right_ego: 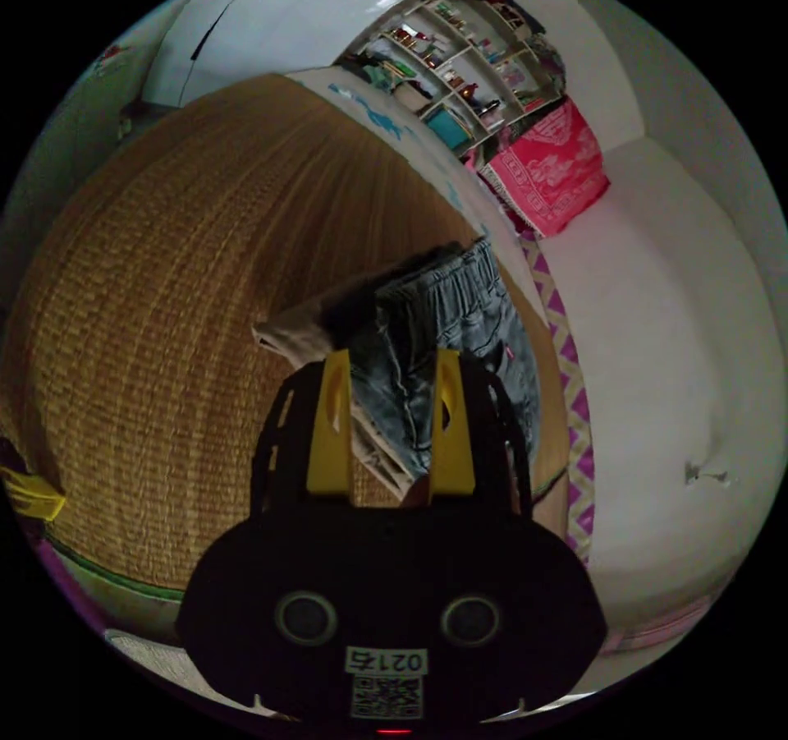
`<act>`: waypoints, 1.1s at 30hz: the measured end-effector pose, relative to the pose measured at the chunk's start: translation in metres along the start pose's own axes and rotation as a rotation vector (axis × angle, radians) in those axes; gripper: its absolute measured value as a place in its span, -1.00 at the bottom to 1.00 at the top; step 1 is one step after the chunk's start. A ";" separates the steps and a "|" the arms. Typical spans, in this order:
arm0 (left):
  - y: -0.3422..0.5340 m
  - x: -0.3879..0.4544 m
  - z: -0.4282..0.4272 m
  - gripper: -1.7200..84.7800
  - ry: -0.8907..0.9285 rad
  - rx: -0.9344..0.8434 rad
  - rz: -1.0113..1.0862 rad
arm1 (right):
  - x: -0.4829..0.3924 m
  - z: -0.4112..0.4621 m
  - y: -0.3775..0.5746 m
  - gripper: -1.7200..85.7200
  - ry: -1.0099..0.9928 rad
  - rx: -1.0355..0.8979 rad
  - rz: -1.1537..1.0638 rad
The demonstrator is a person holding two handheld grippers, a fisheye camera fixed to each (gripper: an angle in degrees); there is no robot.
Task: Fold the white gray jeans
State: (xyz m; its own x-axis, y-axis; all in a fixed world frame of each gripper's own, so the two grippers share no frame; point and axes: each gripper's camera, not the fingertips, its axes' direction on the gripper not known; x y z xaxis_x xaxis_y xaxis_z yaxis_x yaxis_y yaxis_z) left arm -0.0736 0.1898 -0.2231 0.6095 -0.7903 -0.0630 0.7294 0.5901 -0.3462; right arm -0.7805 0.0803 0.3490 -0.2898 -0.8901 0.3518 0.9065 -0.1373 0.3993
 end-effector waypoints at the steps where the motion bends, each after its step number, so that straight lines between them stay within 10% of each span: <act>1: 0.001 -0.001 -0.003 -0.98 -0.003 0.000 0.009 | -0.001 0.003 -0.001 -0.65 0.017 0.003 0.004; 23: 0.018 -0.006 -0.034 -0.98 -0.034 0.009 0.043 | 0.302 -0.108 0.197 -0.87 -0.400 0.268 0.942; 33: 0.013 0.000 -0.033 -0.98 0.068 -0.041 0.037 | 0.291 -0.277 0.321 -0.86 -0.085 -0.002 0.637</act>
State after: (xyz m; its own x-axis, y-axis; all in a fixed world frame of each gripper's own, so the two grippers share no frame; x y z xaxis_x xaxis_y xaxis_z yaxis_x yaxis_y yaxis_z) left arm -0.0743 0.1921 -0.2587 0.6127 -0.7780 -0.1394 0.6924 0.6134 -0.3800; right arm -0.4886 -0.3428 0.3447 0.2828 -0.7600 0.5851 0.9095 0.4062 0.0880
